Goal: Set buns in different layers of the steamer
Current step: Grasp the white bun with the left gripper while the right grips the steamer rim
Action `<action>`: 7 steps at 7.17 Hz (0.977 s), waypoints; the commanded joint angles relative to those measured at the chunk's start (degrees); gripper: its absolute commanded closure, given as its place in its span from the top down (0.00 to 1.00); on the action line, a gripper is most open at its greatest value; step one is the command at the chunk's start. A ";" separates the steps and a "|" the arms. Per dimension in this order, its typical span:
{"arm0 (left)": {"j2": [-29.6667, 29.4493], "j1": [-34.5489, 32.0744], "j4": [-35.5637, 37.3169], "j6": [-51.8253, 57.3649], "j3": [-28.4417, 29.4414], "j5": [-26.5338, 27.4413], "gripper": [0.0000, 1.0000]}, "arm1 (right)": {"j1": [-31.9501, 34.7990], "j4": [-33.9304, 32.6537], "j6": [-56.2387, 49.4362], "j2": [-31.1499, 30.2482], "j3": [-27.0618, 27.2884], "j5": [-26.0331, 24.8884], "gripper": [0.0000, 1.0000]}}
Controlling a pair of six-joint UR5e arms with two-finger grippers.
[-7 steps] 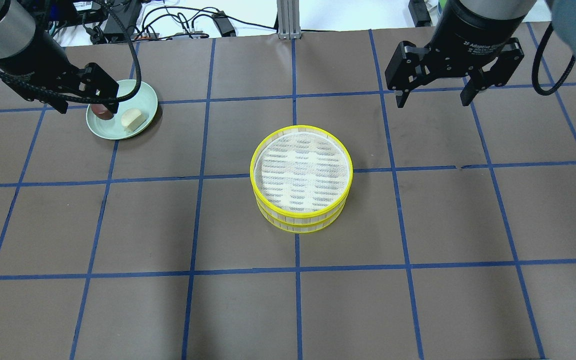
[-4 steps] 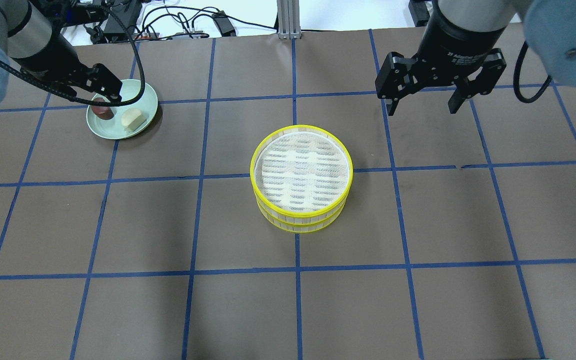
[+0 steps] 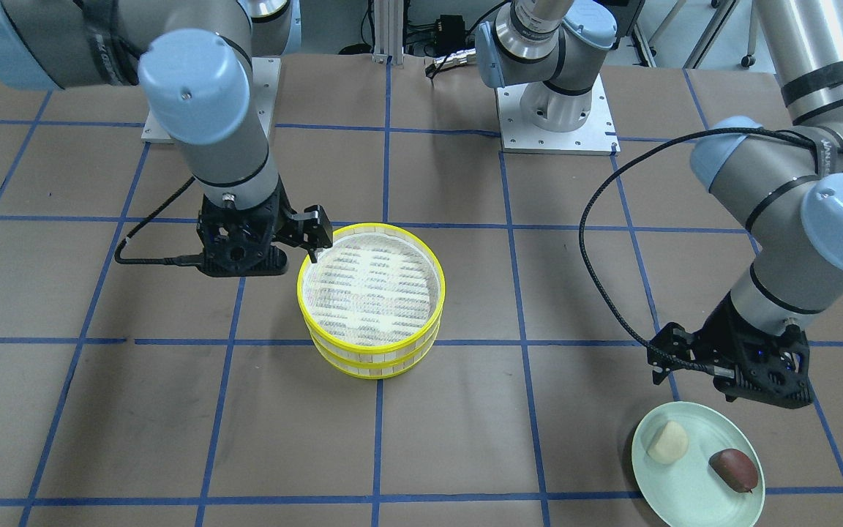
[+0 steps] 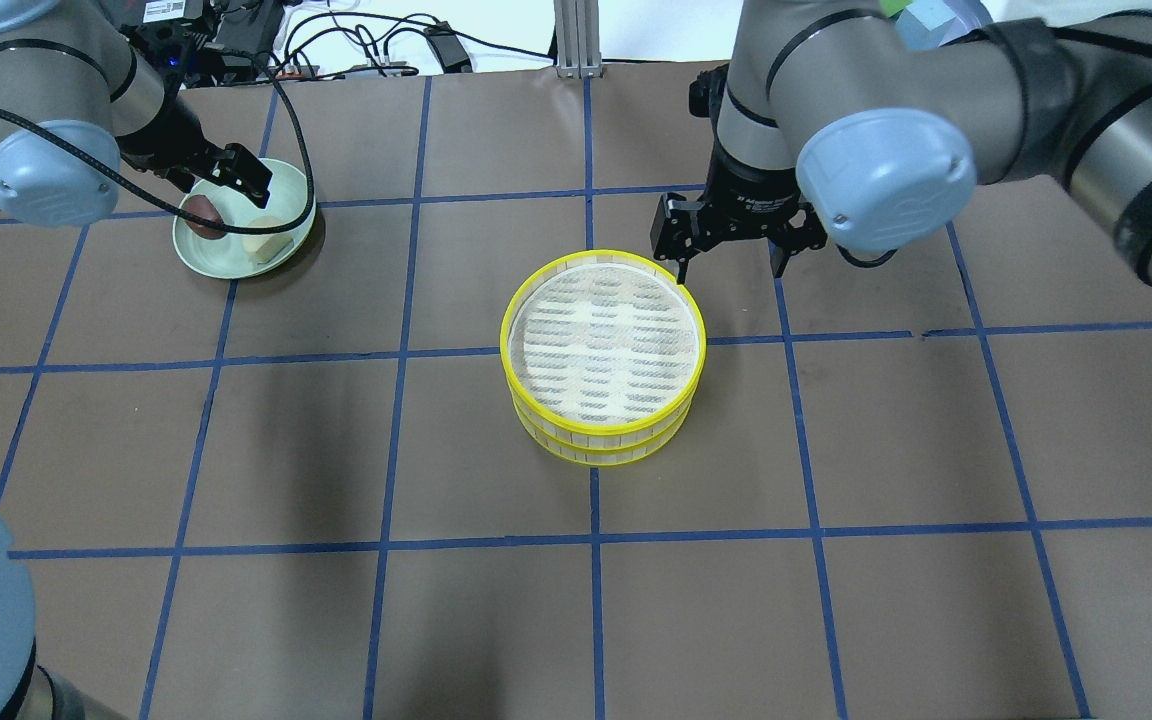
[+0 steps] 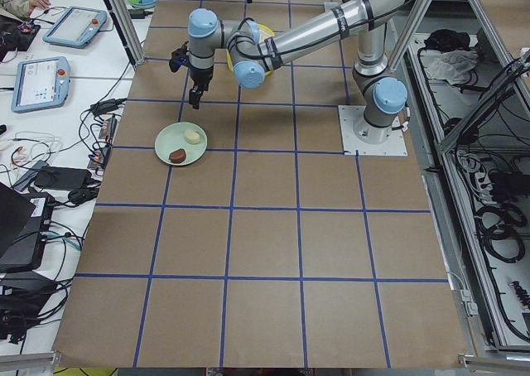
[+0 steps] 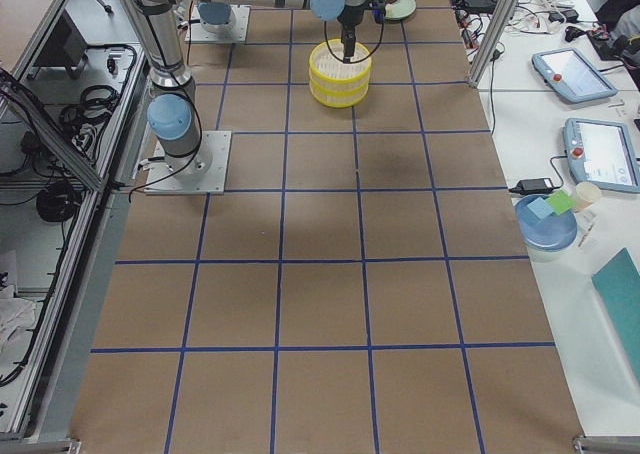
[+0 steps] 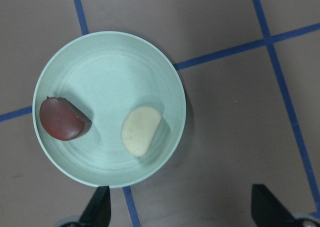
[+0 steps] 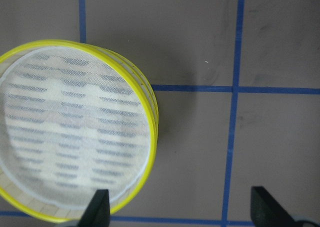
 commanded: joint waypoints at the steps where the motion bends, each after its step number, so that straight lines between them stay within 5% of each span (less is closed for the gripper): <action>1: -7.15 1.87 5.94 6.63 2.90 -3.43 1.00 | 0.91 -1.63 1.12 4.04 1.16 -0.02 0.98; 7: -15.53 1.97 10.96 9.89 5.02 -4.06 0.94 | 0.91 -4.35 1.82 6.33 5.04 2.45 0.39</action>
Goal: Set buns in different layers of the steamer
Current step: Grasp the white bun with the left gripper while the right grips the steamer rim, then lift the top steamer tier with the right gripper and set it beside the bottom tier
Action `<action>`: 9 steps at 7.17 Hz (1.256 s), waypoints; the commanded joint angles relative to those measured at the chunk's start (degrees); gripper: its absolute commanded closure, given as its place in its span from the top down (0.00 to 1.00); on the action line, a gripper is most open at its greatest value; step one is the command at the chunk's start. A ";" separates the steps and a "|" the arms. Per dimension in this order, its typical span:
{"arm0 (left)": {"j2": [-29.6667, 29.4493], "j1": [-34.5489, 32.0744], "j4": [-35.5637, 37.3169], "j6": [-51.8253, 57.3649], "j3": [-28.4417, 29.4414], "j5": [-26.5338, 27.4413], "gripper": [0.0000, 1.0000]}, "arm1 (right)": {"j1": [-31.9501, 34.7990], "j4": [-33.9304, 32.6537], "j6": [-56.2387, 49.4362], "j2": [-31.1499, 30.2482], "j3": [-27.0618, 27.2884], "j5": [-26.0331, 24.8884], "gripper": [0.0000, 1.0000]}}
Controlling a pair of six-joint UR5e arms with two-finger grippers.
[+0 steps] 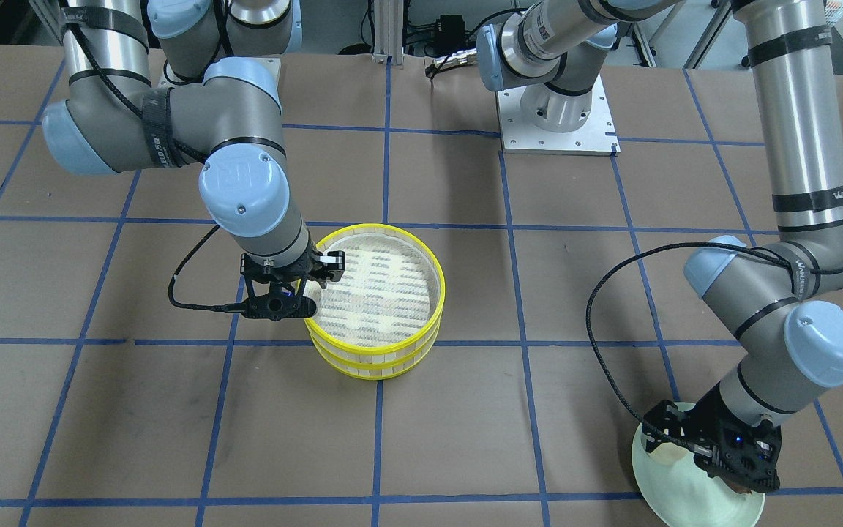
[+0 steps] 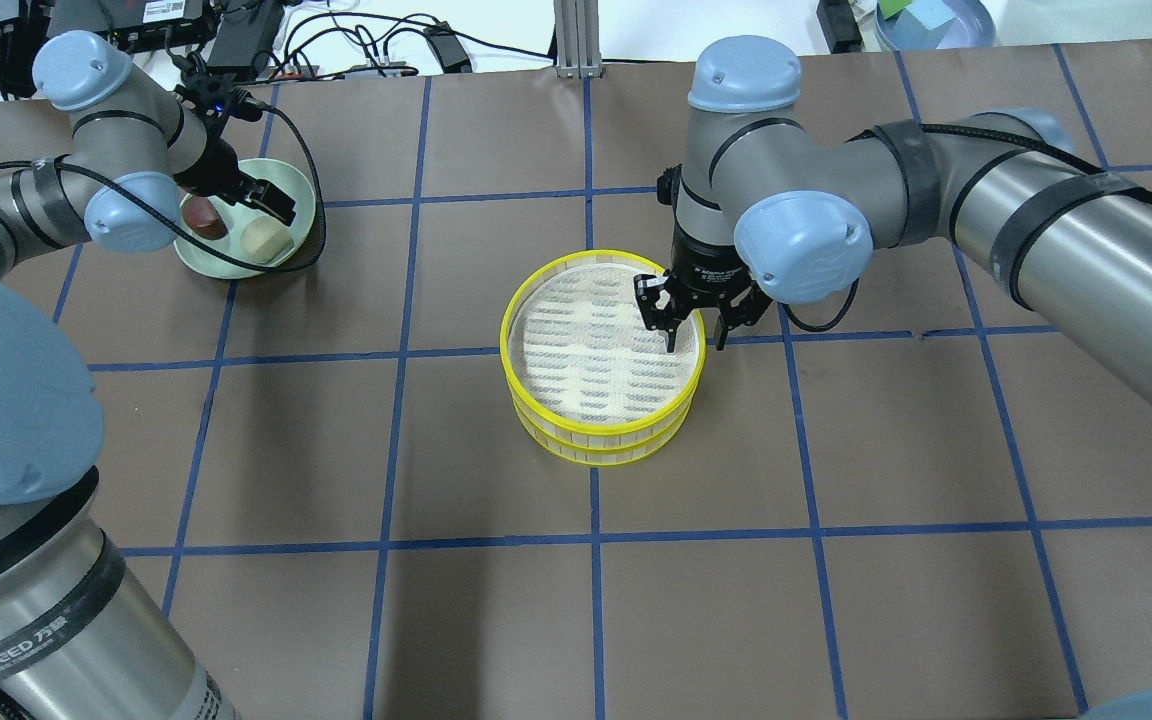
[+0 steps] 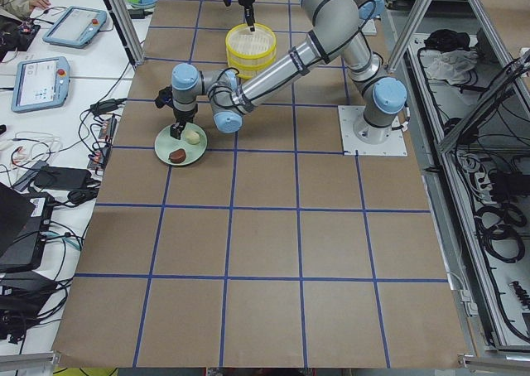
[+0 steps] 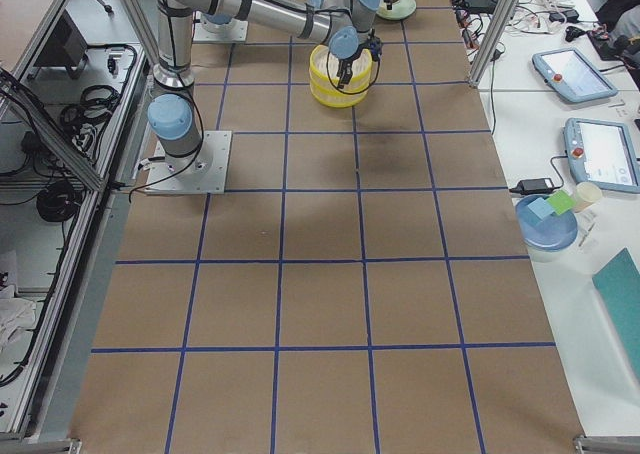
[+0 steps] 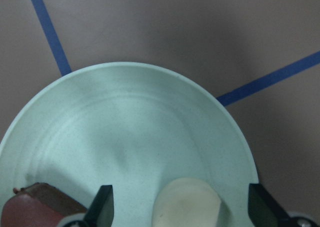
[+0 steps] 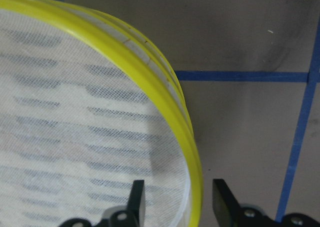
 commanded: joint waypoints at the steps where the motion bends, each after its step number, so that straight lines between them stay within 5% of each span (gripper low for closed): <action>1: -1.19 0.03 -0.02 0.79 0.04 0.14 0.74 | 0.00 -0.48 0.02 0.33 0.30 -0.41 0.25; 2: -1.45 0.03 -0.72 0.88 -0.32 0.40 0.73 | -0.09 -0.40 0.02 -0.02 0.30 -0.42 0.07; 3: -1.46 0.12 -1.51 0.36 -0.32 0.66 0.59 | -0.17 0.13 -0.07 -0.63 0.21 -0.51 0.00; 4: -1.37 0.12 -2.65 0.36 -0.23 0.84 0.38 | -0.17 0.65 0.28 -1.86 -0.05 -0.51 0.00; 5: -1.02 0.12 -3.18 0.36 -0.23 0.84 0.00 | -0.17 2.66 0.28 -4.05 -0.57 -0.94 0.00; 9: 3.53 0.03 -4.24 -7.85 0.30 1.28 0.00 | -7.53 18.20 -6.01 -15.12 -5.93 -3.31 0.00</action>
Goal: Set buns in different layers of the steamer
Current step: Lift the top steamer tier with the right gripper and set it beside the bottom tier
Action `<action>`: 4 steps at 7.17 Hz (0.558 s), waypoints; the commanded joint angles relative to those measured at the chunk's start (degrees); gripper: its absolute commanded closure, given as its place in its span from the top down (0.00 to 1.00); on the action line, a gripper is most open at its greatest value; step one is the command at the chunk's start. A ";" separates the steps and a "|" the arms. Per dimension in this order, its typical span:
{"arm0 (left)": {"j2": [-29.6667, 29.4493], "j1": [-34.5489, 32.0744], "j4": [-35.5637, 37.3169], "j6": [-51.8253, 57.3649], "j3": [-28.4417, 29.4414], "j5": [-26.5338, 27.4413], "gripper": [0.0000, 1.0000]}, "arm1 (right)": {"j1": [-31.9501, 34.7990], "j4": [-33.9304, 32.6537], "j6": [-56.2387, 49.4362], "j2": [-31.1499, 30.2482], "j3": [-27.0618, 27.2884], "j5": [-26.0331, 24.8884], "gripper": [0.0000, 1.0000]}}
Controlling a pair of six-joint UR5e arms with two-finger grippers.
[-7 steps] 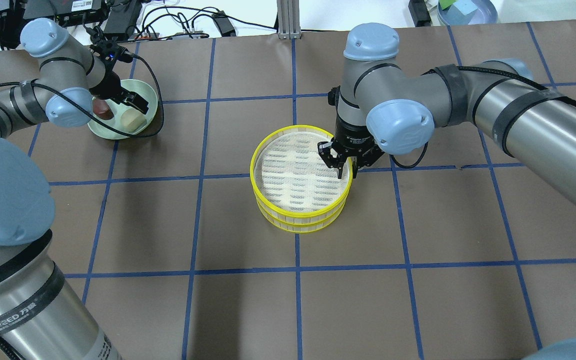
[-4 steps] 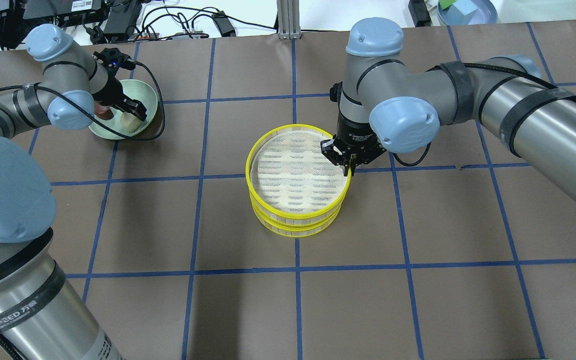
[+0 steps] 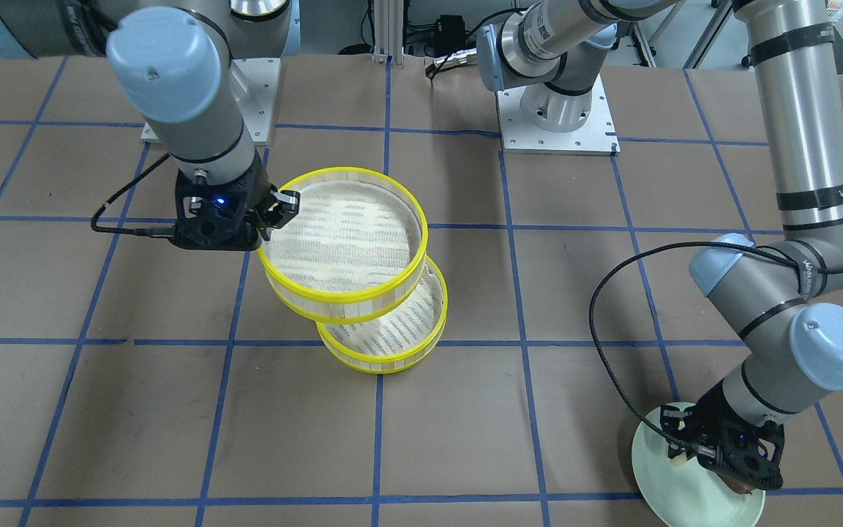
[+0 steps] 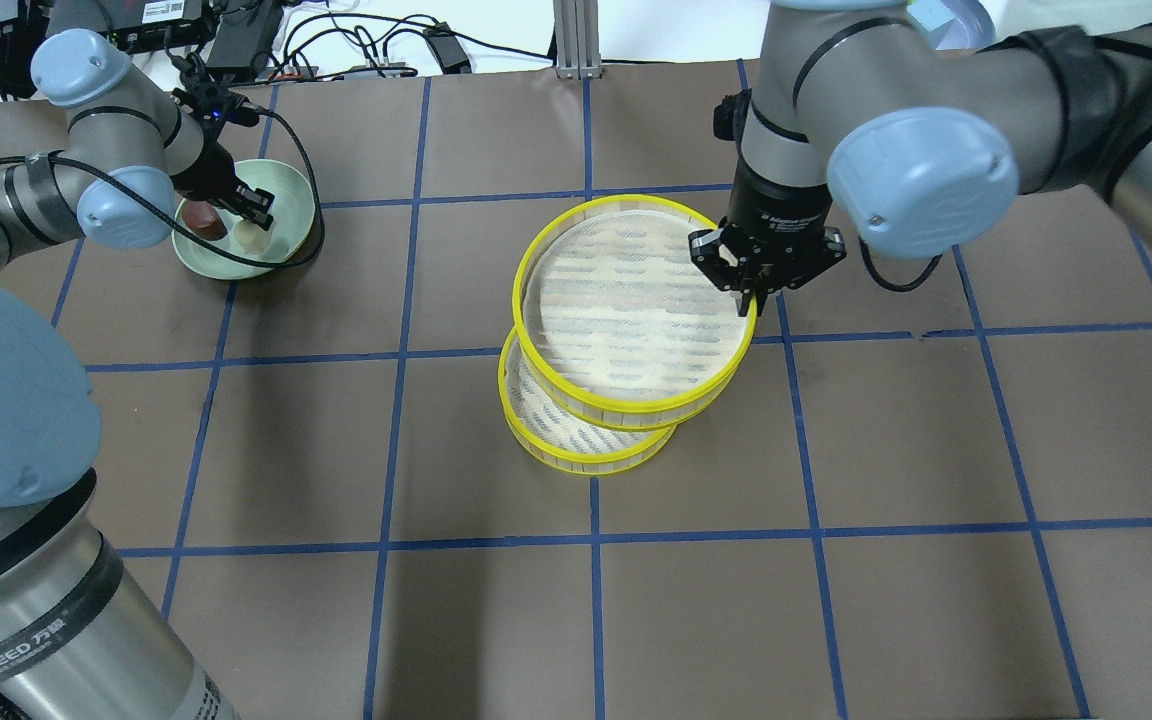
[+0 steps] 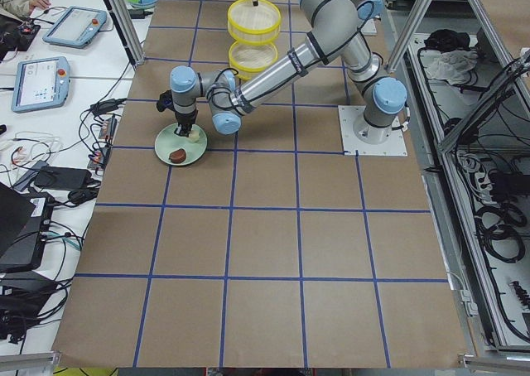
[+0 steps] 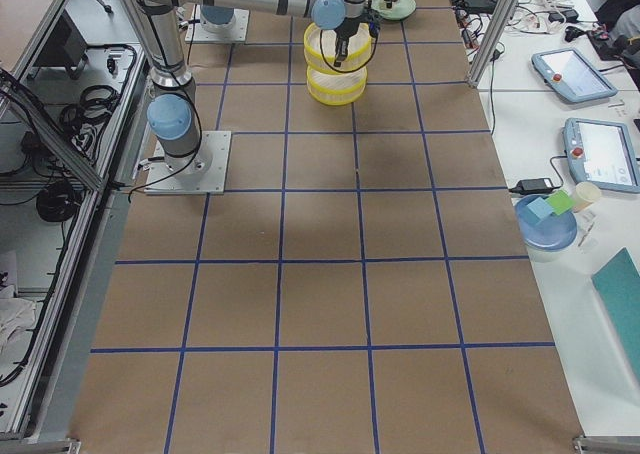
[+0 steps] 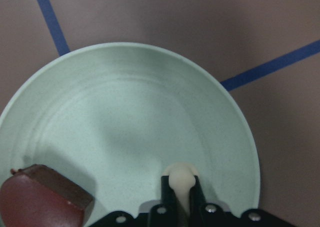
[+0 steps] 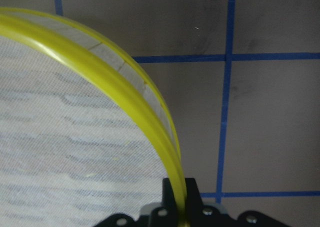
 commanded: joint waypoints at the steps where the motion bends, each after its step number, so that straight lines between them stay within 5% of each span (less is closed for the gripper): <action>1: 4.48 -1.47 -1.60 -9.55 -0.17 -0.19 0.00 | -6.30 6.70 -6.46 -4.35 -1.63 -1.28 0.02; 4: 9.85 -11.81 -4.15 -28.06 -0.95 -0.37 0.00 | -11.96 10.47 -11.33 -3.92 -1.10 -1.46 0.01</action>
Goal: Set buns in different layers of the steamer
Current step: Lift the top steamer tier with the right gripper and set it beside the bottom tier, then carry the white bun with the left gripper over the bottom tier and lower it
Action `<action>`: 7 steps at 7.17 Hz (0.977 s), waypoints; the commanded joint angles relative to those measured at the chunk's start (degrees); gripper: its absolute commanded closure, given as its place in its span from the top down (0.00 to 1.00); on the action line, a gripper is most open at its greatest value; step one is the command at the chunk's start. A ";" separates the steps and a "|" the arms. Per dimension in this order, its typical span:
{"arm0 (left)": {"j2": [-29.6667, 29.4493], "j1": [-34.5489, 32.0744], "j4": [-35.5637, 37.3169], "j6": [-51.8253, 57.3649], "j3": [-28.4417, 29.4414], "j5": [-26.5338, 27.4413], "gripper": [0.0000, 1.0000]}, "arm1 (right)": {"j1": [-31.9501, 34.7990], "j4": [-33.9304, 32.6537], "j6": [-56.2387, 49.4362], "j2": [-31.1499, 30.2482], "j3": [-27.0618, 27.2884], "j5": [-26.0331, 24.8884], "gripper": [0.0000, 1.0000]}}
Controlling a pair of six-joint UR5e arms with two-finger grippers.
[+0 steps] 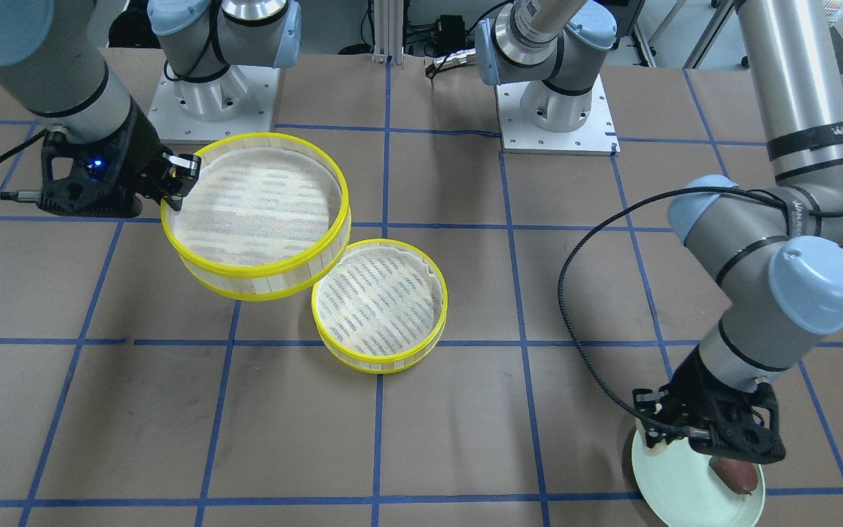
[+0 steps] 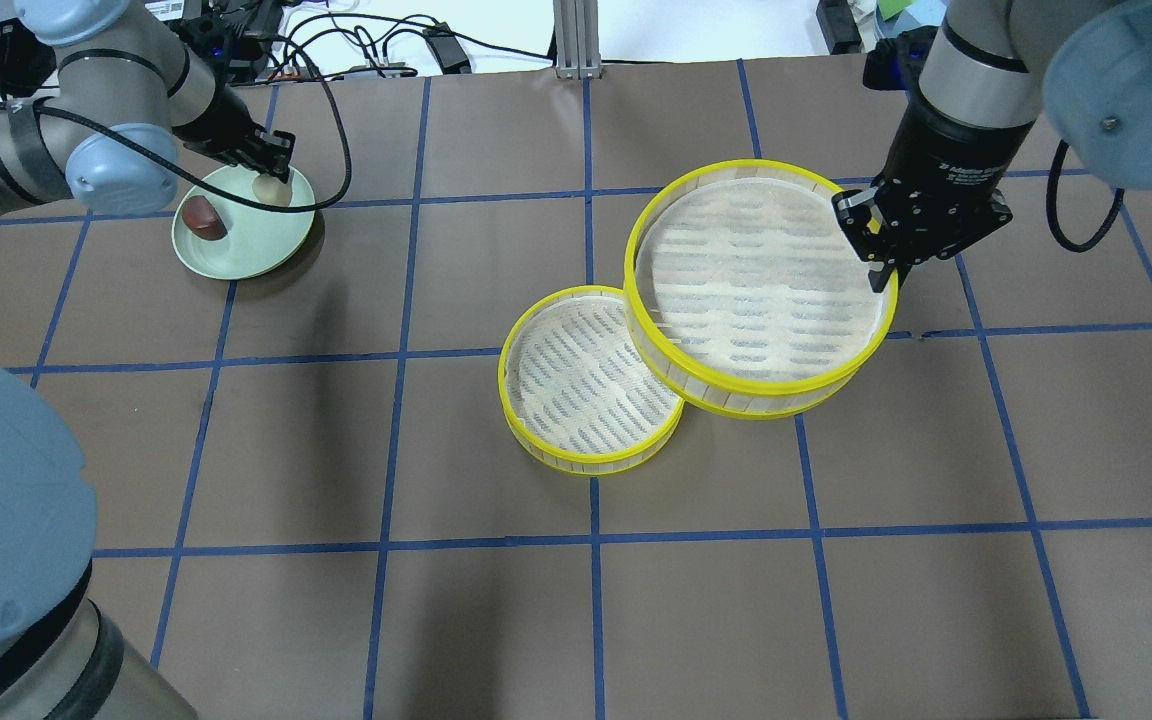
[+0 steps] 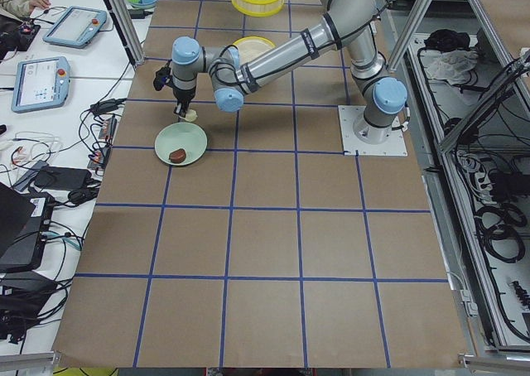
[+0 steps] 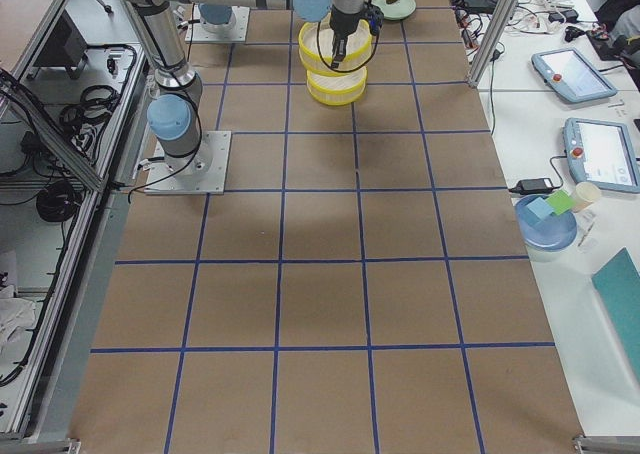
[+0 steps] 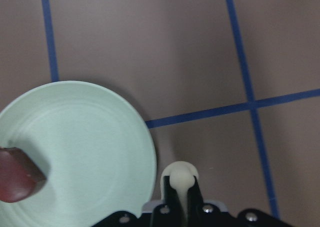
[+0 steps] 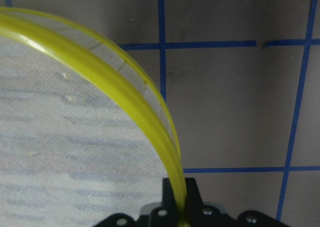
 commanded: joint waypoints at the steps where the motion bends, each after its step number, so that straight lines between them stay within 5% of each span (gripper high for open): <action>1: 3.04 -8.69 -0.98 -14.93 -0.60 0.15 0.00 | -1.23 2.23 -1.12 -0.01 0.10 -0.40 0.00; 5: 5.59 -22.94 -1.16 -31.94 -6.56 -0.55 0.00 | -1.23 2.32 -1.12 -0.01 0.45 -0.49 0.00; 7: 5.86 -23.59 -1.60 -35.02 -10.25 -6.05 0.00 | -1.23 2.40 -1.12 -0.01 0.54 -0.58 0.00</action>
